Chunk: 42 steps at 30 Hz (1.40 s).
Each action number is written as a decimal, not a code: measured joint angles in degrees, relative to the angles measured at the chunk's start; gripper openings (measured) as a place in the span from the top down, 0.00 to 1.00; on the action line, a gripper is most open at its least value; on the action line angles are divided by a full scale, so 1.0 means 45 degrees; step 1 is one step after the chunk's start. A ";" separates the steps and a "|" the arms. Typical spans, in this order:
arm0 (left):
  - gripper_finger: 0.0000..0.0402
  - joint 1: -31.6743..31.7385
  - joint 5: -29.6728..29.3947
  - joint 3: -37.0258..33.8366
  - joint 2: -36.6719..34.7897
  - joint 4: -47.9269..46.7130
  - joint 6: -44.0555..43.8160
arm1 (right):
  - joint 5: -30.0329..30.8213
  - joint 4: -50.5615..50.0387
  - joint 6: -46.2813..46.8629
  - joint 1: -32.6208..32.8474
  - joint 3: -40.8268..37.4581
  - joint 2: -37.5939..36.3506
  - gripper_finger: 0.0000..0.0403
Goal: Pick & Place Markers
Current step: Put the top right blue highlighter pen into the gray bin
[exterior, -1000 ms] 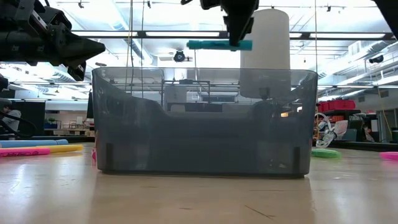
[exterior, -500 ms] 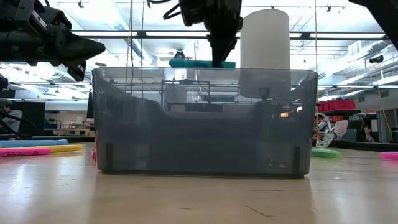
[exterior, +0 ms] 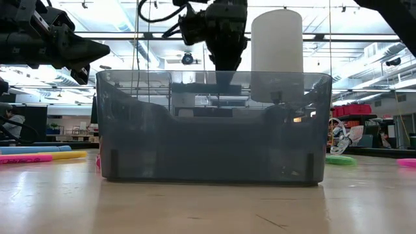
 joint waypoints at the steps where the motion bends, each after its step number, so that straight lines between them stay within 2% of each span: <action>1: 0.94 -0.0004 0.0004 -0.0004 0.0000 0.0000 0.0000 | 0.0004 0.0113 -0.0004 0.0019 -0.0210 0.0004 0.86; 17: 0.94 -0.0002 0.0004 0.0000 0.0000 0.0000 0.0000 | 0.0136 0.2176 -0.0338 0.0000 -0.2841 0.0019 0.86; 34: 0.94 -0.0004 0.0003 -0.0004 0.0000 0.0000 0.0005 | 0.0136 0.4093 -0.0957 0.0005 -0.4349 0.0019 0.86; 37: 0.94 -0.0002 0.0004 0.0000 0.0000 0.0000 0.0005 | 0.0136 0.4143 -0.0962 0.0005 -0.4424 0.0019 0.82; 42: 0.94 -0.0002 0.0001 -0.0002 0.0000 0.0000 0.0003 | 0.0136 0.4229 -0.0996 0.0005 -0.4449 0.0010 0.70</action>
